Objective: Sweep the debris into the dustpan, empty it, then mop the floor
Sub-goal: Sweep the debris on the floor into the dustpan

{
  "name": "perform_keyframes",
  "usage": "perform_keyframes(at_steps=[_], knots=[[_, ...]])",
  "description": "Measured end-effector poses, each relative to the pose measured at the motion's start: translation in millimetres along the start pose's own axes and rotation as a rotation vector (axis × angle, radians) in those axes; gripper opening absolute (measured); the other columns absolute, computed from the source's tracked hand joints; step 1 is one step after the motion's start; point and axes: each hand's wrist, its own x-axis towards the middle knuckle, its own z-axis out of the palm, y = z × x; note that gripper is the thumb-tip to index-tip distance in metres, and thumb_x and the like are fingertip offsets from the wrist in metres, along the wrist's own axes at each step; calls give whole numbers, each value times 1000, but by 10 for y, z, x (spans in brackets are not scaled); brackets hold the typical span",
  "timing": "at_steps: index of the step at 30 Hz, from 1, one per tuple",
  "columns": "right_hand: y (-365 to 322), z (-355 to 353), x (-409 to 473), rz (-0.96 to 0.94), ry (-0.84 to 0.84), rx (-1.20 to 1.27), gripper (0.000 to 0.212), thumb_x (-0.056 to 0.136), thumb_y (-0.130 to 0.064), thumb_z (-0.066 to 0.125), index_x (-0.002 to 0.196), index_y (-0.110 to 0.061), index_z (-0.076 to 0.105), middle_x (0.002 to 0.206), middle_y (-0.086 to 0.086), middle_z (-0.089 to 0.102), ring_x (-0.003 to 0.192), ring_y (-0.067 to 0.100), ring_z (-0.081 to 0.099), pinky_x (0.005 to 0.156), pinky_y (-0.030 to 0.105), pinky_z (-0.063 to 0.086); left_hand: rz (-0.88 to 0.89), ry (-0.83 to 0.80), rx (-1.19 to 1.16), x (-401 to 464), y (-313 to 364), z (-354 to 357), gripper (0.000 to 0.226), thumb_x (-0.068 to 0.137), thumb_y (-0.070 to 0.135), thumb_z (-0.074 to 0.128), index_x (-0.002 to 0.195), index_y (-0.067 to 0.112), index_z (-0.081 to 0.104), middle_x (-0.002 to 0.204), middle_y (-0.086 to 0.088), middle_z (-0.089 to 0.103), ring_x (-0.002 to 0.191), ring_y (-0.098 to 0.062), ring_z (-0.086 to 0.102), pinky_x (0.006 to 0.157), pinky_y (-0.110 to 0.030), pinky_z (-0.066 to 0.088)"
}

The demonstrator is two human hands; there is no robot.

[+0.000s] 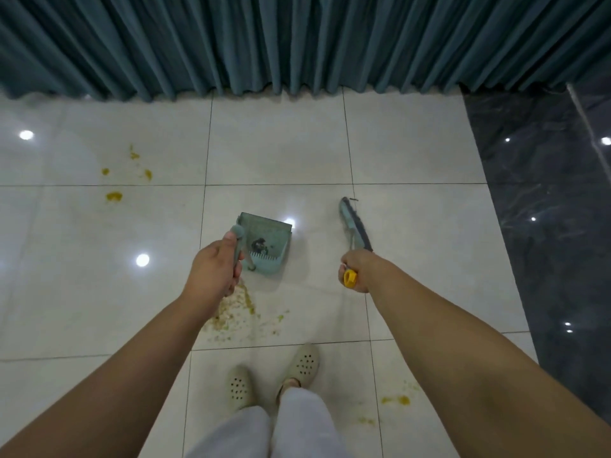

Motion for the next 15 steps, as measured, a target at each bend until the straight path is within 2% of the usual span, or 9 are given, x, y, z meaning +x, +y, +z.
perform_keyframes(at_steps=[5, 10, 15], knots=[[390, 416, -162, 91, 2, -131, 24, 96, -10, 49, 72, -4, 49, 62, 5, 41, 33, 12, 37, 26, 11, 34, 24, 46, -22, -14, -85, -422, 49, 97, 49, 35, 71, 13, 53, 39, 9, 48, 31, -3, 38, 33, -17, 31], [858, 717, -400, 87, -64, -148, 20, 97, -7, 47, 78, -3, 51, 66, 7, 44, 45, 11, 39, 32, 12, 40, 14, 71, -70, -23, -162, -729, 50, 95, 53, 36, 74, 12, 55, 52, 0, 48, 38, -11, 37, 35, -20, 32], [1040, 858, -709, 40, -141, -193, 12, 96, -7, 48, 85, -2, 50, 63, 7, 44, 26, 10, 39, 32, 12, 39, 43, 40, -67, -62, -199, -863, 48, 95, 51, 41, 64, 15, 49, 53, -2, 45, 38, -11, 35, 34, -20, 30]])
